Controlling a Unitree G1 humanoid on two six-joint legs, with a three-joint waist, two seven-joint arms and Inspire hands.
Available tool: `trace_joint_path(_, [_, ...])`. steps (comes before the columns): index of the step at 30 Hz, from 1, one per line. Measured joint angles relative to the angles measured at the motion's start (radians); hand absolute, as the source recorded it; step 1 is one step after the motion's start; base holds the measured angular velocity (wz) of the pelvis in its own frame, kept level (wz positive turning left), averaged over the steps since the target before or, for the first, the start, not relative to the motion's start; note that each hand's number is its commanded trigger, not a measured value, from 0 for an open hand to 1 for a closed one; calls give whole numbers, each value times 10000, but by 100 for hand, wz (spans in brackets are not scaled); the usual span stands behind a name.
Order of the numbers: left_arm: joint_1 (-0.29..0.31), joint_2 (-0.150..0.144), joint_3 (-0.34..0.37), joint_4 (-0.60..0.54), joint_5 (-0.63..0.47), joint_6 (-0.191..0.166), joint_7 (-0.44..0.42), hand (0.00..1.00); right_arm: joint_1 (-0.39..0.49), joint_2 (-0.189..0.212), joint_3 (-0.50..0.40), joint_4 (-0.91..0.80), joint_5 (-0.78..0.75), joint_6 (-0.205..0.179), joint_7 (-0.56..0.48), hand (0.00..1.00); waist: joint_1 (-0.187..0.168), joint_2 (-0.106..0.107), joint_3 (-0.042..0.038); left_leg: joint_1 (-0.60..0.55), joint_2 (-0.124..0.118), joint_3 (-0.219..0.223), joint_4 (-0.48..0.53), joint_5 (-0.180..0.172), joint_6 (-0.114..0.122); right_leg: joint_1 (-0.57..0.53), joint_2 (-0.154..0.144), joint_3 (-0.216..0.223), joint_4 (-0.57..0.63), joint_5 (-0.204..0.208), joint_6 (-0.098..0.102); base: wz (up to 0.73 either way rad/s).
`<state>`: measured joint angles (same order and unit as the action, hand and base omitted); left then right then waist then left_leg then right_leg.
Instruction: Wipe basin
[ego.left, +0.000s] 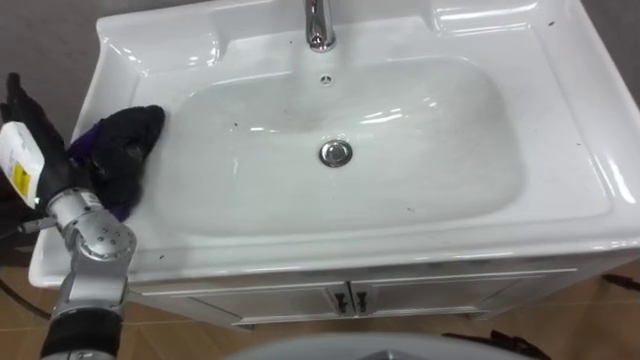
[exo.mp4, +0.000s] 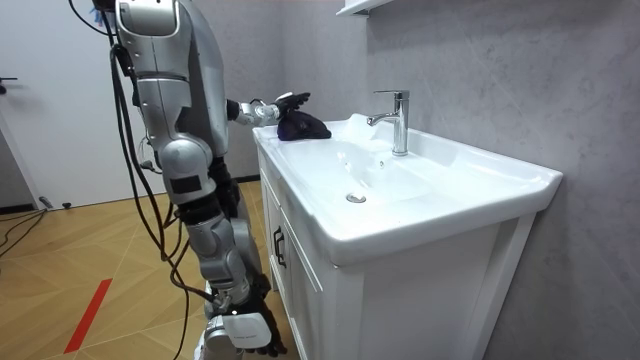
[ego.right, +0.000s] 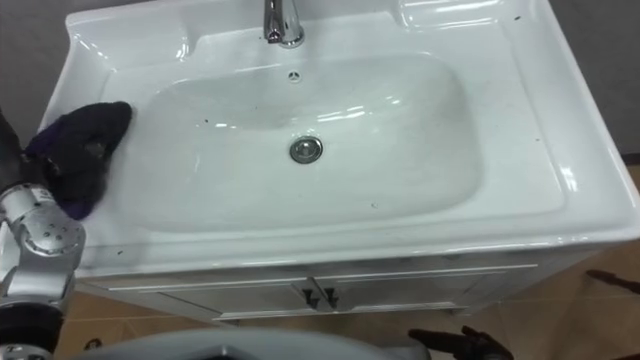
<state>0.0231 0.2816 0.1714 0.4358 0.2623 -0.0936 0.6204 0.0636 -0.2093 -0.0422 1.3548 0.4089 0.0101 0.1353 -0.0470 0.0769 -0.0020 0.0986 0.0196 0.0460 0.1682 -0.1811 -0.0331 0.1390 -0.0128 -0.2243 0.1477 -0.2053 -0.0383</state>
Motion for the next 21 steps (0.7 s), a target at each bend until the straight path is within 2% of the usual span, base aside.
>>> trace_joint_path(6, [-277, 2, 680, -878, -516, -16, 20, 0, -9, 82, 4, -1, 142, 12, 71, 0, 12, -129, 46, 8, 1, -28, 4, 0, 0, -2, -7, 34, 26, 0, 0, 0])
trace_joint_path(13, [-272, 0, 838, -2156, -1957, -14, 48, 0, -7, 115, 8, -2, 142, 11, 94, 0, 33, -131, 39, 5, 0, -20, 15, 0, 1, 26, -1, 48, 18, -1, 1, 0])
trace_joint_path(18, [-268, -2, 853, -2443, -2414, -14, -1, 0, 12, 114, 4, -4, 153, 9, 91, 0, 98, -97, 32, 10, 0, -32, 16, 0, 1, 33, -7, 44, 14, -1, 1, 0])
trace_joint_path(21, [-268, -2, 993, -2537, -3282, -15, -68, 0, 54, 116, -3, -4, 148, 6, 70, 0, 153, -97, 32, 13, -1, -30, 16, 0, 1, 23, -5, 48, 17, -3, 2, 0])
